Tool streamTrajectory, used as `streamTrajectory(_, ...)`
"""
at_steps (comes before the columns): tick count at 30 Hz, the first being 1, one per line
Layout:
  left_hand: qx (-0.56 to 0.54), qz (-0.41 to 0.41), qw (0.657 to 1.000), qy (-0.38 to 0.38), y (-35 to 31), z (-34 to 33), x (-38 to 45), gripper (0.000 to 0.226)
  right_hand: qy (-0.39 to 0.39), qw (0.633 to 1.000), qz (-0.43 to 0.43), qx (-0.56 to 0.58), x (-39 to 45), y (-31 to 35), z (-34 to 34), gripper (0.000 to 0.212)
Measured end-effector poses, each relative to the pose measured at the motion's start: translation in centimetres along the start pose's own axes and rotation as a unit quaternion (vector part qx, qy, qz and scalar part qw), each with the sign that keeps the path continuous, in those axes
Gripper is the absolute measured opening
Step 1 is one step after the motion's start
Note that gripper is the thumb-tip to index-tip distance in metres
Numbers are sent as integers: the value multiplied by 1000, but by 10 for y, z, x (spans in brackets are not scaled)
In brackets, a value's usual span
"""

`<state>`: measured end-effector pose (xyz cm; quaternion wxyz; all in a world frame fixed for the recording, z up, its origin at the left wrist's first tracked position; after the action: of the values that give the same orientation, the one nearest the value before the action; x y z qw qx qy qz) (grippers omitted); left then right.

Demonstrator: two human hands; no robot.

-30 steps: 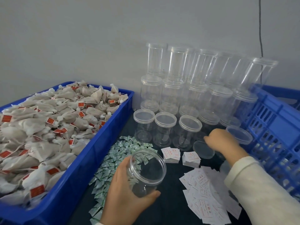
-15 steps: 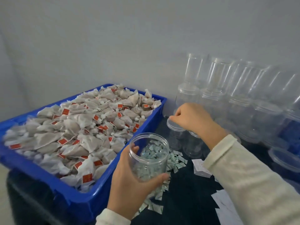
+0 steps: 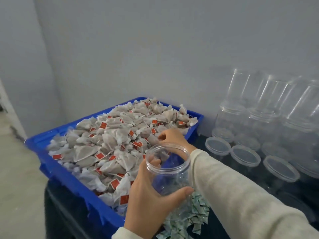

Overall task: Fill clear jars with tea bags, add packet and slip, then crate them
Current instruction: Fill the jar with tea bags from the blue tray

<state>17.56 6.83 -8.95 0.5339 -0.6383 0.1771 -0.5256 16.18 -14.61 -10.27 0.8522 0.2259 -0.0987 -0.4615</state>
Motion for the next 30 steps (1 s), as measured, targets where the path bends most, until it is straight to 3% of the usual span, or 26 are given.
streamTrajectory(3, -17, 23, 1000, 7, 10, -2, 1, 91, -23, 999, -9, 33, 18, -3, -14, 37)
streamTrajectory(6, -61, 104, 993, 15, 30, -3, 0, 112, -59, 997, -24, 46, 35, -8, -20, 22)
streamTrajectory(9, -41, 140, 989, 28, 34, -2, 1, 111, -57, 997, -42, 19, 47, -9, -26, 19)
streamTrajectory(14, -67, 157, 984, 56, 32, -5, 2, 105, -29, 987, -1, -160, 55, -8, -36, 47)
streamTrajectory(18, -71, 153, 983, 67, 31, -7, 2, 102, -65, 982, 25, -176, 54, -3, -32, 38)
streamTrajectory(20, -46, 153, 985, 69, 32, -6, 3, 96, -78, 980, 43, -177, 52, 3, -31, 23)
streamTrajectory(22, -22, 157, 985, 67, 33, -5, 4, 96, -92, 984, 54, -141, 49, 6, -27, 12)
streamTrajectory(26, -2, 163, 984, 72, 36, -6, 2, 102, -83, 995, 47, 3, 26, 4, -12, 24)
streamTrajectory(30, -5, 132, 990, 54, 36, -4, -1, 99, -93, 988, 62, 107, -18, -4, 21, 6)
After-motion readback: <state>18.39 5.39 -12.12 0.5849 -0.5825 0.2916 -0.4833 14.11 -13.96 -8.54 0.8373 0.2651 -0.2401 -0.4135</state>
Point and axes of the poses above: each hand's wrist, its own x-axis towards the middle knuckle, its own z-axis out of the back of the hand, y = z × x, the point moved 7 cm from there along x, towards the middle knuckle, and after that the axes turned 3 degrees about -z, right-handed, at the moved point
